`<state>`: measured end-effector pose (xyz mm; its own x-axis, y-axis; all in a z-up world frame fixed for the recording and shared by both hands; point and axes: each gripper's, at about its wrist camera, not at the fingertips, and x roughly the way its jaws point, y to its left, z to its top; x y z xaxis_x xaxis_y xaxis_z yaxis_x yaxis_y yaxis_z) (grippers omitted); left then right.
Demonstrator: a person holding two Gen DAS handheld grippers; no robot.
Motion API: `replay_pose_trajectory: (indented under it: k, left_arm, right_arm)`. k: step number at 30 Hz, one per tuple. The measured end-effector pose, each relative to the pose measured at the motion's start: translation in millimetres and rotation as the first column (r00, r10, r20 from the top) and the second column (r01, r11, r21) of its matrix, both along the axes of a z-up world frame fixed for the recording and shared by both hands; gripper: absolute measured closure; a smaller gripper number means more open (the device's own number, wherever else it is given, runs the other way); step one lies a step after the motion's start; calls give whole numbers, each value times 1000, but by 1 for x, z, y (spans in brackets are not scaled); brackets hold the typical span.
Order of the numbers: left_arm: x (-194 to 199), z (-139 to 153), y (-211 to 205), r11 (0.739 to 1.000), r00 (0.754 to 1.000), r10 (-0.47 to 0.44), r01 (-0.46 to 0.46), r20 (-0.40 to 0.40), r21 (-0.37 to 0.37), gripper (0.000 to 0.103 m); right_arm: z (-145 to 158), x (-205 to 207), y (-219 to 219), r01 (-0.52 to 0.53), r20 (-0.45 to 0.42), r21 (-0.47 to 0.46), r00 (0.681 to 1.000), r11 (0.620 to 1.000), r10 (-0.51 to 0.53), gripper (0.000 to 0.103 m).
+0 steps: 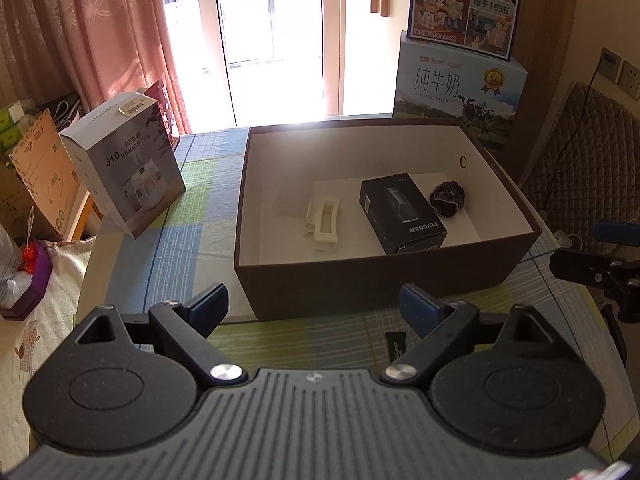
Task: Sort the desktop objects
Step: 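Withdraw both tools from the box back over the table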
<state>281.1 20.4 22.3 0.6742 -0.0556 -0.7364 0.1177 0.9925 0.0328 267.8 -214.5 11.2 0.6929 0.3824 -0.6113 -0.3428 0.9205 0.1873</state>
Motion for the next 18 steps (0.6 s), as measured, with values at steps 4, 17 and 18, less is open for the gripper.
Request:
replay_pose_trajectory:
  k: [4, 17, 18]
  left_arm:
    - [-18, -3, 1, 1000, 1000, 6, -6, -2, 4, 12]
    - [-58, -11, 2, 1000, 999, -9, 9, -33, 10, 12]
    - [-60, -13, 2, 1000, 999, -9, 10, -36, 12, 12]
  right_arm:
    - [-3, -18, 1, -13, -19, 0, 1000, 1000, 13, 2]
    - [-15, -57, -2, -22, -73, -19, 997, 1000, 20, 2]
    - [-17, -60, -2, -23, -78, -22, 997, 1000, 21, 2]
